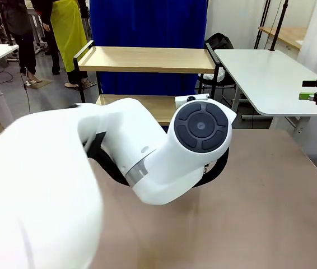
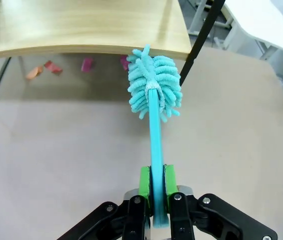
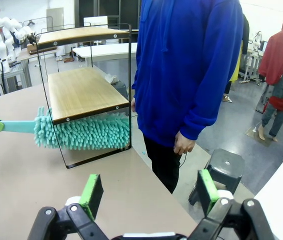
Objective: Clean the shelf.
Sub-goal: Clean the specific section of the Shelf indicated by the human with the Duster.
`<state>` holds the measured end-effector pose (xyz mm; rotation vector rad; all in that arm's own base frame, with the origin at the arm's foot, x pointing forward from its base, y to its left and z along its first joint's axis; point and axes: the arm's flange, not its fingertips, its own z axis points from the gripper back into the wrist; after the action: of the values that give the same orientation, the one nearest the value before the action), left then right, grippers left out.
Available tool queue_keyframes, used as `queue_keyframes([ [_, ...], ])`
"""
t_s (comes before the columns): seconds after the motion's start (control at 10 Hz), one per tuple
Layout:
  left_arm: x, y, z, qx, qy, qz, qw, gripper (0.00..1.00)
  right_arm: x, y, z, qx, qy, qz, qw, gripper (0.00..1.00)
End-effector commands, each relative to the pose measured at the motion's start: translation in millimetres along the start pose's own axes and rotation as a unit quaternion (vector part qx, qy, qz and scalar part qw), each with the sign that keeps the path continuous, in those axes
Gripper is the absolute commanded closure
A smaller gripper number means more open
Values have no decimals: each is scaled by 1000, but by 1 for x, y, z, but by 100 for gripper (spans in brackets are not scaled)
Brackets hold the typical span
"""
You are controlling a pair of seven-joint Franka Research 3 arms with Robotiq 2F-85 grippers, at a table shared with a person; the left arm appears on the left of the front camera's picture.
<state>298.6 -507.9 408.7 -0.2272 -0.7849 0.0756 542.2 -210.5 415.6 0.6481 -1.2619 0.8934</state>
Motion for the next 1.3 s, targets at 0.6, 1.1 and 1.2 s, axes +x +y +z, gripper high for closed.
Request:
queue_keyframes([
  [0.6,-6,-1,-22,29,49,-25,998,86,2,1,0,-1,-1,1,1000,0],
  [1.1,-4,25,-38,73,98,-5,992,86,2,1,0,-1,-1,1,1000,0],
  [1.2,-3,34,-39,84,94,-7,992,86,2,1,0,-1,-1,1,1000,0],
])
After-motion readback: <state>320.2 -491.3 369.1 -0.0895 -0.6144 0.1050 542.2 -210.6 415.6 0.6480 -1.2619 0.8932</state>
